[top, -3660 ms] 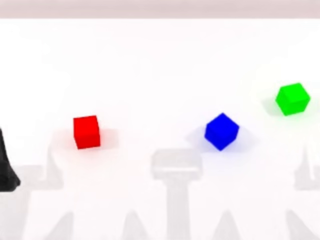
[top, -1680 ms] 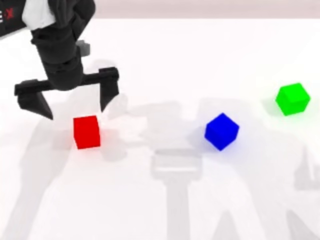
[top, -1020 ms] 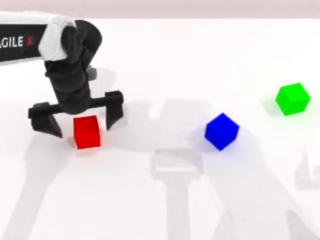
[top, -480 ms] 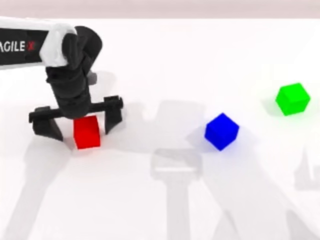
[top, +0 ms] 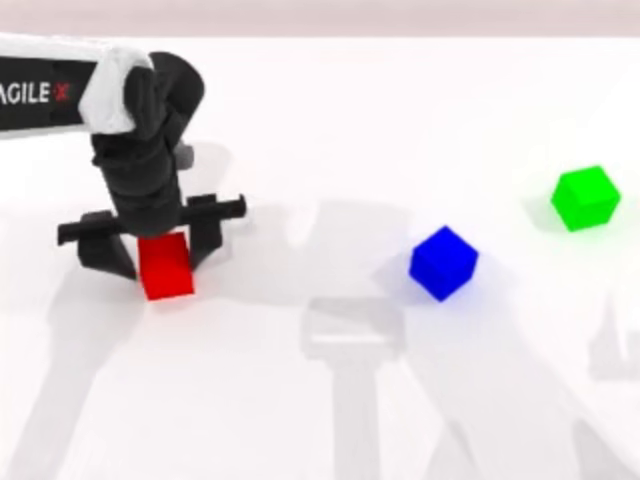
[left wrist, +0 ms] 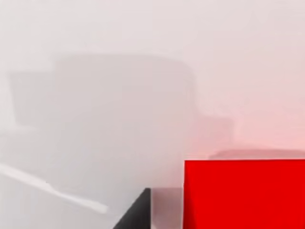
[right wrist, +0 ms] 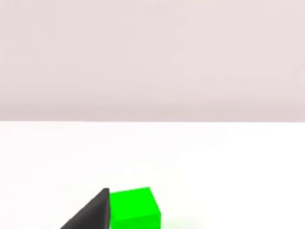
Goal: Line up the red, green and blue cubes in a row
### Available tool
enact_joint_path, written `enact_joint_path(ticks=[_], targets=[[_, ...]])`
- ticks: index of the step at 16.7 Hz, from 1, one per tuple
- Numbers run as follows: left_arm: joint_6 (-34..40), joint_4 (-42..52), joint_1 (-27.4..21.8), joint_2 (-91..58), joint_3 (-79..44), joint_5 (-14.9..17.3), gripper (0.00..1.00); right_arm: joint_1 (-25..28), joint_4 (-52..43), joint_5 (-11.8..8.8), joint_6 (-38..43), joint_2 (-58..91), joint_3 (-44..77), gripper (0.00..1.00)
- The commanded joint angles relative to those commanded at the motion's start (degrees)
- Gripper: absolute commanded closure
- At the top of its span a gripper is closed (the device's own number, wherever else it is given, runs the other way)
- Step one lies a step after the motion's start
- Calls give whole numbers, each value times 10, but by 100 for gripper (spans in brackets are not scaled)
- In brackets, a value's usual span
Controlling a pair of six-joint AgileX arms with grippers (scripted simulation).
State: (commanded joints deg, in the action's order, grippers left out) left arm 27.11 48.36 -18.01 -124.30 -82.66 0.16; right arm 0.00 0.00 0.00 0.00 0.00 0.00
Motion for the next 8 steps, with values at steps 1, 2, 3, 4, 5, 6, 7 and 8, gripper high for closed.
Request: enact_joint_path(ticks=[1,2,3,4,5,6,7,8], targets=[[0,0,0,0,0,0,83,0,0,0,0,0,0,0],[0,0,0,0,0,0,90,0,0,0,0,0,0,0],[0,0,0,0,0,0,98,0,0,0,0,0,0,0],[0,0,0,0,0,0,100,0,0,0,0,0,0,0],[0,0,0,0,0,0,100,0,0,0,0,0,0,0],[0,0,0,0,0,0,100,0,0,0,0,0,0,0],[0,0,0,0,0,0,100,0,0,0,0,0,0,0],[0,0,0,0,0,0,100,0,0,0,0,0,0,0]])
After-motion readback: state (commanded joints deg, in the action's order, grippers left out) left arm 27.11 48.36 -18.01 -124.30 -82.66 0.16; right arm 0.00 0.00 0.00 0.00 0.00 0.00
